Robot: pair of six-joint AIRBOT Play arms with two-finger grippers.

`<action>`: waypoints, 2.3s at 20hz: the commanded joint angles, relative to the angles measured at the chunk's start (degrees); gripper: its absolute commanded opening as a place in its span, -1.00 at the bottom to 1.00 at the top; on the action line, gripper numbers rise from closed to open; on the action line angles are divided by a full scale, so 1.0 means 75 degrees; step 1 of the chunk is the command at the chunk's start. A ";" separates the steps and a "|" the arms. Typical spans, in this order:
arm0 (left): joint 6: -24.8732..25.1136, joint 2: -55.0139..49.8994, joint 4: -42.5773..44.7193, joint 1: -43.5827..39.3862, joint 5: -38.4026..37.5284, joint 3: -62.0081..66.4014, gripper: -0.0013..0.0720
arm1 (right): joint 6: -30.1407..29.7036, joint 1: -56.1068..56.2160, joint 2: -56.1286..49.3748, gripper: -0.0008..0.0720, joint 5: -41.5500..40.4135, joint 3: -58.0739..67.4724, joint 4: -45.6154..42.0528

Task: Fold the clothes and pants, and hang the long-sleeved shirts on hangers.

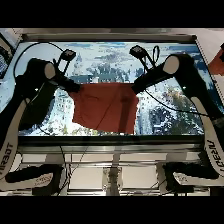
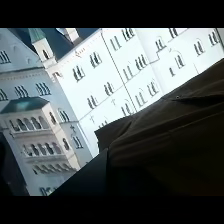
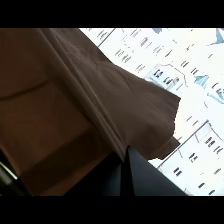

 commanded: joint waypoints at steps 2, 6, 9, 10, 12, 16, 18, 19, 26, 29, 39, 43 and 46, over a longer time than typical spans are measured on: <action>0.0283 -0.0417 0.0866 0.0009 0.1300 -0.0006 -0.89 | -0.0058 -0.0032 -0.0321 -0.95 -0.1973 -0.0277 -0.0315; 0.1236 -0.0411 0.0831 -0.0006 0.0956 -0.0006 -0.89 | -0.0213 -0.0029 -0.0466 -0.95 -0.0560 -0.0323 -0.0204; 0.2264 -0.0175 0.0624 -0.0017 0.0364 -0.0347 -0.89 | -0.0286 -0.0020 -0.0335 -0.95 0.0498 -0.0839 0.0137; 0.2541 -0.0003 0.0606 -0.0017 0.0326 -0.0612 -0.89 | -0.0289 0.0020 -0.0221 -0.95 0.0565 -0.1131 0.0291; 0.2850 0.0361 0.0577 -0.0015 0.0064 -0.1218 -0.89 | -0.0280 0.0242 0.0020 -0.95 0.0536 -0.1789 0.0440; 0.2964 0.0647 0.0600 -0.0015 -0.0731 -0.2069 -0.88 | 0.0017 0.0979 0.0152 -0.95 0.0536 -0.2620 0.0688; 0.2964 0.0641 0.0341 -0.0023 -0.0973 -0.2267 -0.88 | 0.0189 0.1224 0.0146 -0.95 0.0536 -0.2815 0.0691; 0.2967 0.0638 0.0219 -0.0023 -0.1093 -0.2343 -0.88 | 0.0268 0.1279 0.0146 -0.95 0.0539 -0.2906 0.0699; 0.3334 0.0644 -0.0009 -0.0023 -0.2104 -0.2393 -0.86 | 0.0417 0.1311 0.0134 -0.94 0.0854 -0.3005 0.1262; 0.3340 0.0644 -0.0306 -0.0023 -0.2308 -0.2393 -0.83 | 0.0420 0.1311 0.0128 -0.94 0.1291 -0.3005 0.1413; 0.3587 0.0659 -0.1093 -0.0003 -0.3809 -0.2381 0.02 | 0.0277 0.1236 0.0166 0.43 0.2763 -0.2605 0.1746; 0.3008 0.0676 -0.0965 0.0495 -0.3351 -0.2384 0.02 | 0.0052 0.0405 0.0201 0.93 0.2113 -0.2104 0.1754; 0.1909 0.0673 -0.0982 0.1437 -0.2567 -0.2384 0.02 | -0.0291 -0.0659 0.0020 0.94 0.0679 -0.2244 0.1923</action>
